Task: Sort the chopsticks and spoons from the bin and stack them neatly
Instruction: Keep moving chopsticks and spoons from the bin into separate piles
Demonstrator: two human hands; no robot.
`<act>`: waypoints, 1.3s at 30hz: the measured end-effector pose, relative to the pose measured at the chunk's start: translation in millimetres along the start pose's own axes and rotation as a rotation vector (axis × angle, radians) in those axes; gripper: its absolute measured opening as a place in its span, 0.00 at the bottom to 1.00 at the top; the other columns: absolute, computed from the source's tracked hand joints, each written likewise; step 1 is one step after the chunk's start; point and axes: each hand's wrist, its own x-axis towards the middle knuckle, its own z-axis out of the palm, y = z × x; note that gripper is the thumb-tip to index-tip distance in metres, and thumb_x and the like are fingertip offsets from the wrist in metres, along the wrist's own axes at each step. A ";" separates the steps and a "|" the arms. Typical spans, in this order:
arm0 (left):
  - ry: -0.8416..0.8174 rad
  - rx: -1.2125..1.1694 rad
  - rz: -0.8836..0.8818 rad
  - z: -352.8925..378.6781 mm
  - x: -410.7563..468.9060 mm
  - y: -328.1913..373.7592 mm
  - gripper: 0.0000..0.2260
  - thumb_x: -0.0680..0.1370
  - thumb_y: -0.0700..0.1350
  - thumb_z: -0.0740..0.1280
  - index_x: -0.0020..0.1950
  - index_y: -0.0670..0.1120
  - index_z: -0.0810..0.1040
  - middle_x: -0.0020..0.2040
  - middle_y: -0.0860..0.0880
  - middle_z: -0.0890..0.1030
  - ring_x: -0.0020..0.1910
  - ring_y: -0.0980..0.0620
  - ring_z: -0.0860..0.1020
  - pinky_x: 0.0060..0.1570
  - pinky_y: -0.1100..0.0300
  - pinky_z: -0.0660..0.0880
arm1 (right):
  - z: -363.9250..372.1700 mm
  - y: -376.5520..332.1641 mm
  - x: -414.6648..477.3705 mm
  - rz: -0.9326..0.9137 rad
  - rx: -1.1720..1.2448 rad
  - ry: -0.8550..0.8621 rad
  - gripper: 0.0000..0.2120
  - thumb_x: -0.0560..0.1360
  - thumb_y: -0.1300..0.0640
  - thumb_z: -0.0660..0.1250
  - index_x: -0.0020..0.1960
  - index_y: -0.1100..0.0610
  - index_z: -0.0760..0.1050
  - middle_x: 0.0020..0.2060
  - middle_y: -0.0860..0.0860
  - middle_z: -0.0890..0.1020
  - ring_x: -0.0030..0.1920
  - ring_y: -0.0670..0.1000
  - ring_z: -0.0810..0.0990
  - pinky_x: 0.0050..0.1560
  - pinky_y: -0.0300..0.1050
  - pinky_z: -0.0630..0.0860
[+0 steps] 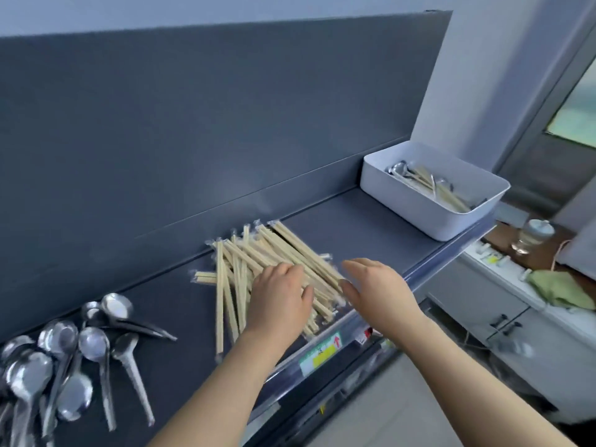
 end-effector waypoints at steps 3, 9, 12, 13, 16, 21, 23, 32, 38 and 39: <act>-0.008 -0.016 0.030 26.6 33.8 59.3 0.16 0.80 0.52 0.59 0.65 0.48 0.74 0.61 0.50 0.77 0.61 0.47 0.73 0.62 0.55 0.67 | -22.2 65.8 1.5 0.046 -0.029 -0.011 0.10 0.78 0.52 0.60 0.46 0.59 0.72 0.43 0.52 0.77 0.47 0.58 0.77 0.40 0.48 0.66; 0.007 -0.156 0.045 66.0 102.9 155.6 0.18 0.81 0.51 0.60 0.69 0.46 0.71 0.64 0.49 0.76 0.63 0.48 0.71 0.63 0.55 0.68 | -65.1 177.7 18.5 0.129 -0.007 0.040 0.17 0.80 0.50 0.59 0.65 0.55 0.74 0.61 0.50 0.78 0.59 0.54 0.77 0.57 0.50 0.75; 0.010 -0.239 0.040 79.3 137.8 186.5 0.19 0.81 0.50 0.61 0.70 0.46 0.71 0.64 0.49 0.75 0.64 0.49 0.70 0.61 0.56 0.69 | -82.9 222.2 36.4 0.164 0.010 0.054 0.16 0.80 0.50 0.60 0.65 0.54 0.74 0.62 0.49 0.78 0.59 0.54 0.77 0.56 0.49 0.75; 0.009 -0.256 0.036 83.3 150.6 194.7 0.19 0.81 0.50 0.61 0.70 0.45 0.71 0.64 0.49 0.75 0.64 0.49 0.70 0.61 0.56 0.69 | -88.2 235.7 44.0 0.175 0.011 0.063 0.17 0.80 0.50 0.60 0.66 0.53 0.74 0.62 0.49 0.78 0.60 0.54 0.77 0.56 0.48 0.75; -0.002 -0.303 0.020 94.0 193.1 212.8 0.18 0.80 0.49 0.62 0.69 0.44 0.72 0.63 0.47 0.75 0.63 0.48 0.72 0.60 0.55 0.71 | -99.6 274.1 72.7 0.201 0.025 0.100 0.16 0.79 0.49 0.61 0.64 0.54 0.76 0.60 0.51 0.79 0.59 0.54 0.77 0.55 0.49 0.75; 0.019 -0.316 -0.003 113.2 271.7 230.6 0.16 0.79 0.48 0.63 0.65 0.43 0.75 0.60 0.46 0.77 0.59 0.47 0.74 0.55 0.59 0.70 | -104.6 332.0 138.6 0.211 0.024 0.042 0.16 0.79 0.50 0.61 0.64 0.53 0.76 0.58 0.52 0.80 0.58 0.55 0.77 0.54 0.48 0.74; -0.009 -0.310 -0.017 119.9 300.9 236.7 0.15 0.79 0.47 0.63 0.64 0.43 0.75 0.59 0.45 0.77 0.58 0.48 0.74 0.56 0.58 0.70 | -104.9 350.3 164.3 0.219 0.039 0.016 0.16 0.79 0.51 0.62 0.65 0.53 0.76 0.59 0.52 0.80 0.58 0.55 0.78 0.56 0.49 0.75; -0.188 -0.260 -0.222 150.9 381.0 230.0 0.14 0.78 0.46 0.67 0.61 0.42 0.75 0.59 0.45 0.76 0.55 0.47 0.76 0.51 0.57 0.72 | -64.9 408.0 256.1 0.192 0.157 -0.233 0.08 0.75 0.54 0.64 0.50 0.56 0.77 0.38 0.51 0.77 0.41 0.55 0.74 0.41 0.44 0.70; -0.246 -0.249 -0.387 166.7 398.2 228.4 0.21 0.77 0.48 0.68 0.68 0.43 0.71 0.63 0.44 0.76 0.58 0.46 0.76 0.54 0.57 0.73 | -37.5 415.1 300.5 0.126 0.138 -0.415 0.15 0.72 0.51 0.69 0.34 0.53 0.64 0.32 0.49 0.72 0.39 0.54 0.73 0.37 0.43 0.65; -0.262 -0.239 -0.409 168.6 398.4 228.7 0.22 0.77 0.48 0.68 0.69 0.44 0.70 0.61 0.44 0.76 0.56 0.47 0.77 0.54 0.55 0.74 | -31.8 415.3 305.3 0.116 0.133 -0.443 0.14 0.71 0.51 0.70 0.36 0.54 0.66 0.34 0.49 0.74 0.39 0.54 0.75 0.34 0.43 0.66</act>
